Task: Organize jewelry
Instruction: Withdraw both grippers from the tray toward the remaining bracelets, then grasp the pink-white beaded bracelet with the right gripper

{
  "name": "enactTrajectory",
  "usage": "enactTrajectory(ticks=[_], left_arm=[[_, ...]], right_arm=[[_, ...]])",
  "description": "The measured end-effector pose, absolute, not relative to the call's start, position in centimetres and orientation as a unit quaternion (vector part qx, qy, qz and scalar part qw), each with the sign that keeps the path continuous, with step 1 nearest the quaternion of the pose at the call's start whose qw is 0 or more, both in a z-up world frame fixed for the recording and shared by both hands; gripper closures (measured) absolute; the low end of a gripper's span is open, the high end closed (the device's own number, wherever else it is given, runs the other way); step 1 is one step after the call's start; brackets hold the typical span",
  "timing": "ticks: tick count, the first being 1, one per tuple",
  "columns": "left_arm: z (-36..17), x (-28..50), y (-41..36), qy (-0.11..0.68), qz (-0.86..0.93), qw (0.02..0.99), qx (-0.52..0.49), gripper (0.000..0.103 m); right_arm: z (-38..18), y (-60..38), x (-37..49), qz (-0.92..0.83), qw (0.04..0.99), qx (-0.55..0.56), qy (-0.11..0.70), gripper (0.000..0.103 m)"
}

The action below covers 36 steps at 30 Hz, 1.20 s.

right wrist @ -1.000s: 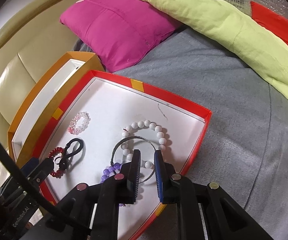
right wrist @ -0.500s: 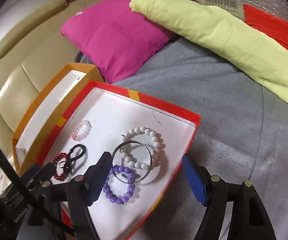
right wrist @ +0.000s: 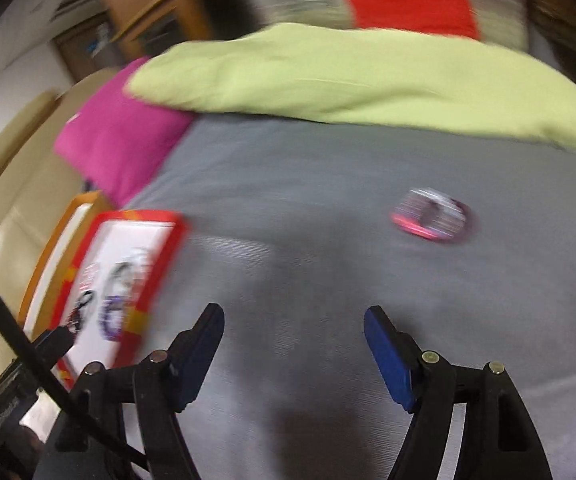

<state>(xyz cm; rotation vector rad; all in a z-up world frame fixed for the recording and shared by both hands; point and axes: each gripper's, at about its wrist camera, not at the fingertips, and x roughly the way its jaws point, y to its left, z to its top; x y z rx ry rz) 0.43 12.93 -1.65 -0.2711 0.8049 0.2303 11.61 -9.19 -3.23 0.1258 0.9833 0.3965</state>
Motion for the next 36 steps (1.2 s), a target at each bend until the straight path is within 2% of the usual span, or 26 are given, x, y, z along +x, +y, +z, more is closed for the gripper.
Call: enactTrajectory(ticks=[2,6,9,15,20,22,23,25,26,31,34,35,36], left_arm=[[-2.4,1.6,9.7,0.404,0.084,0.904,-0.114,0.033],[-3.8,3.7,4.4,0.42,0.032,0.903,-0.087,0.033],[-4.6,4.3,2.8,0.421,0.018,0.904,-0.07,0.033],[-6.1,4.7,4.3,0.436,0.04,0.896,-0.076,0.033],[-6.4,5.1,5.4,0.439,0.045,0.891,-0.103,0.033],[-6.5,5.1,5.3,0.443,0.043,0.89,-0.103,0.033],[-6.5,5.1,5.2,0.444,0.041,0.889,-0.103,0.033],[-6.5,4.9,5.1,0.442,0.041,0.89,-0.101,0.033],[-6.5,5.0,5.1,0.441,0.042,0.891,-0.101,0.033],[-6.5,4.9,5.0,0.442,0.041,0.89,-0.103,0.033],[-6.5,4.9,4.6,0.44,0.038,0.892,-0.097,0.033],[-6.6,4.9,4.6,0.44,0.039,0.892,-0.094,0.033],[-6.6,4.9,4.6,0.441,0.039,0.892,-0.094,0.033]], right_arm=[[-4.4,-13.3,11.8,0.158,0.858,0.082,0.481,0.029],[-5.2,-19.1,12.5,0.12,0.856,0.118,0.49,0.043],[-5.4,-21.7,13.8,0.099,0.855,0.134,0.492,0.047],[-5.5,-21.4,19.1,0.077,0.855,0.114,0.5,0.056],[-5.9,-18.9,22.7,0.072,0.854,0.081,0.51,0.057],[-6.9,-17.8,23.3,0.071,0.848,0.051,0.523,0.062],[-7.3,-17.2,23.5,0.064,0.851,0.029,0.52,0.071],[-7.1,-16.8,23.4,0.068,0.855,0.006,0.515,0.099],[-7.1,-16.8,23.4,0.069,0.853,0.002,0.517,0.102],[-6.6,-19.6,22.2,0.031,0.857,-0.012,0.514,0.101],[-6.3,-21.6,22.2,0.047,0.852,0.068,0.517,0.093],[-6.0,-21.4,22.3,0.056,0.853,0.079,0.514,0.088],[-5.7,-21.0,22.3,0.058,0.856,0.074,0.509,0.088]])
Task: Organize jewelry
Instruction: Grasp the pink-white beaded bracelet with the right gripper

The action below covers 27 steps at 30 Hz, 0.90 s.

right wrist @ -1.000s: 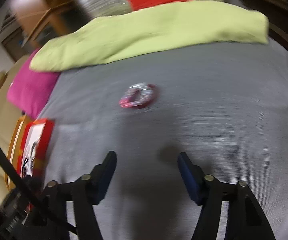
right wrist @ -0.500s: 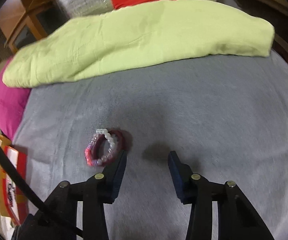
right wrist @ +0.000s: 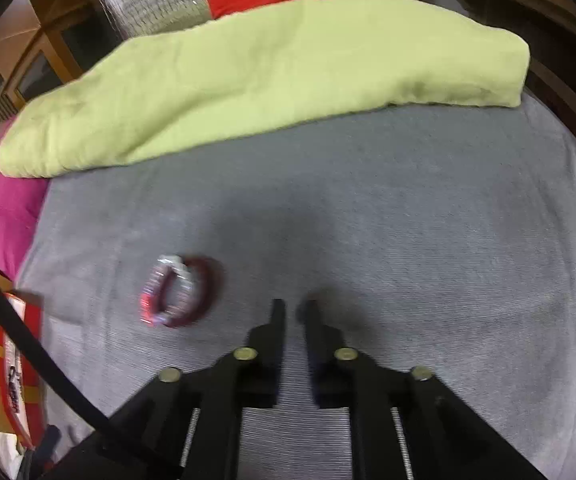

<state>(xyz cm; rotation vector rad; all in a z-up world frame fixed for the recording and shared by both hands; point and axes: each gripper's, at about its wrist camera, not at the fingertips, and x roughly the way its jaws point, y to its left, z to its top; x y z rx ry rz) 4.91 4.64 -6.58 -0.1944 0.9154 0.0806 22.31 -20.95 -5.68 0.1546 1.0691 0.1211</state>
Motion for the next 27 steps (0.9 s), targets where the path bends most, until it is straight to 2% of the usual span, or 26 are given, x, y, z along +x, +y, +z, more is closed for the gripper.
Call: enactTrajectory(ticks=[5,11,13,14,17,22,27], left_arm=[[-6.6,5.1,5.1,0.444,0.041,0.889,-0.106,0.033],[-6.6,5.2,5.2,0.447,0.039,0.887,-0.108,0.033],[-6.6,5.1,5.3,0.447,0.041,0.887,-0.107,0.033],[-6.6,5.1,5.5,0.447,0.043,0.887,-0.11,0.033],[-6.7,5.2,5.7,0.449,0.043,0.884,-0.122,0.033],[-6.4,5.0,5.3,0.442,0.042,0.889,-0.11,0.033],[-6.5,4.9,4.7,0.445,0.04,0.889,-0.099,0.033]], right_arm=[[-4.6,-15.7,22.2,0.11,0.863,0.041,0.492,0.088],[-5.7,-8.6,22.2,0.131,0.87,-0.097,0.466,0.088],[-7.1,-8.2,23.1,0.123,0.861,-0.116,0.48,0.095],[-6.8,-8.3,23.0,0.123,0.864,-0.111,0.476,0.1],[-4.7,-10.0,22.3,0.126,0.877,-0.081,0.457,0.1],[-1.1,-16.6,20.1,0.155,0.886,0.049,0.435,0.1],[-2.2,-22.7,18.1,0.181,0.855,0.161,0.458,0.098]])
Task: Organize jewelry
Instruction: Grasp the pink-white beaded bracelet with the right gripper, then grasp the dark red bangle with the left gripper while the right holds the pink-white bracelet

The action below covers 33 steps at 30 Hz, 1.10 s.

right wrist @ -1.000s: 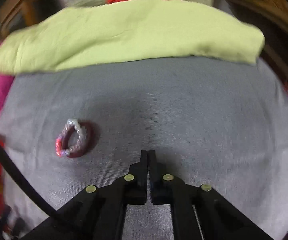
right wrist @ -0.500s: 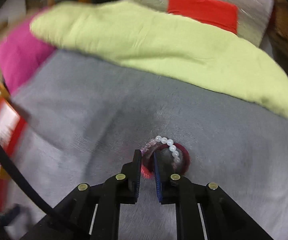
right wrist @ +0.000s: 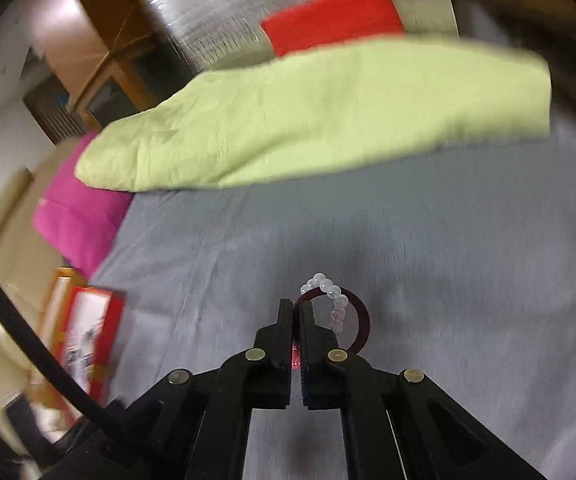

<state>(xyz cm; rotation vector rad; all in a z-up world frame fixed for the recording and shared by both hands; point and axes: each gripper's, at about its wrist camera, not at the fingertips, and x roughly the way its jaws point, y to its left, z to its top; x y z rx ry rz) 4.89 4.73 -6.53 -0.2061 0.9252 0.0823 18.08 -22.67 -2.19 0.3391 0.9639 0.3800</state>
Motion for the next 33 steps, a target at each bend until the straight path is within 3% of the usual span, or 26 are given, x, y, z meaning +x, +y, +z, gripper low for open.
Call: enactTrajectory(ticks=[5,13,16,18,21,26,31,32,33], left_arm=[[-6.6,4.7,4.2,0.447,0.042,0.89,-0.081,0.033],[-6.8,4.8,2.9,0.448,0.035,0.892,-0.049,0.033],[-6.9,4.7,2.5,0.447,0.033,0.893,-0.04,0.033],[-6.9,4.8,2.4,0.447,0.032,0.893,-0.038,0.033],[-7.1,4.9,2.2,0.451,0.032,0.891,-0.036,0.033],[-7.3,4.8,1.7,0.449,0.032,0.892,-0.024,0.033],[-6.9,4.4,1.4,0.44,0.027,0.897,-0.019,0.033],[-6.8,4.3,1.3,0.437,0.024,0.899,-0.02,0.033],[-6.8,4.3,1.3,0.436,0.023,0.9,-0.019,0.033]], right_arm=[[-6.8,-30.0,16.7,0.125,0.821,0.298,0.471,0.096],[-7.7,-31.8,14.9,0.112,0.827,0.307,0.457,0.096],[-7.9,-31.9,14.4,0.089,0.836,0.296,0.453,0.085],[-7.9,-32.8,13.8,0.076,0.833,0.302,0.457,0.063],[-7.5,-33.9,12.9,0.075,0.831,0.326,0.445,0.045],[-7.1,-34.2,13.2,0.095,0.823,0.345,0.441,0.045],[-6.9,-31.8,15.3,0.06,0.844,0.24,0.476,0.051],[-6.8,-31.4,15.5,0.054,0.848,0.222,0.478,0.068],[-7.0,-31.1,15.8,0.048,0.849,0.203,0.486,0.091]])
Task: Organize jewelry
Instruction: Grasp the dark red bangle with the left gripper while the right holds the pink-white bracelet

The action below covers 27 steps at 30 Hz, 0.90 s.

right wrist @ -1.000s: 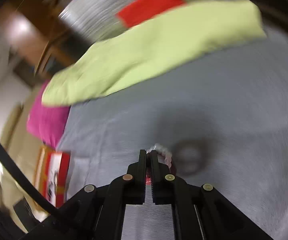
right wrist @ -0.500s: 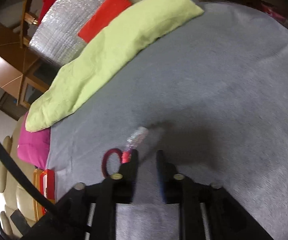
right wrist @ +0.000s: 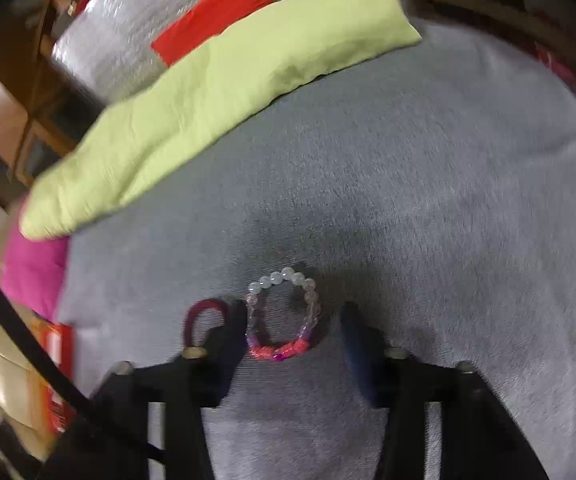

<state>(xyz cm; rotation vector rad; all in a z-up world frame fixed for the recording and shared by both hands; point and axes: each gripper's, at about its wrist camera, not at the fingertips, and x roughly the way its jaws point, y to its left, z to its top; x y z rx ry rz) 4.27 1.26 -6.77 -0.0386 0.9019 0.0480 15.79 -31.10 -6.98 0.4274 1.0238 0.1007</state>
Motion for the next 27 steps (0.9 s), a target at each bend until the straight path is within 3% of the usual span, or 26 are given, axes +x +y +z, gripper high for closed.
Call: enactTrajectory(ticks=[5,10,18,25,27], left_arm=[[-6.3,4.2,-0.4,0.431,0.004,0.902,0.002,0.033],[-5.6,5.6,-3.2,0.441,-0.026,0.897,0.0,0.033],[-4.4,10.1,-9.8,0.461,-0.078,0.884,0.004,0.033],[-6.2,13.8,-14.8,0.498,-0.081,0.864,0.001,0.033],[-6.9,14.6,-15.4,0.504,-0.071,0.861,0.009,0.049]], right_arm=[[-7.7,-31.4,16.2,0.053,0.843,0.164,0.509,0.094],[-7.1,-28.5,17.1,0.049,0.847,0.031,0.528,0.094],[-6.9,-33.6,14.1,0.061,0.858,0.16,0.483,0.095],[-6.8,-36.6,14.2,0.059,0.86,0.203,0.465,0.095],[-6.9,-37.3,14.1,0.059,0.859,0.21,0.463,0.095]])
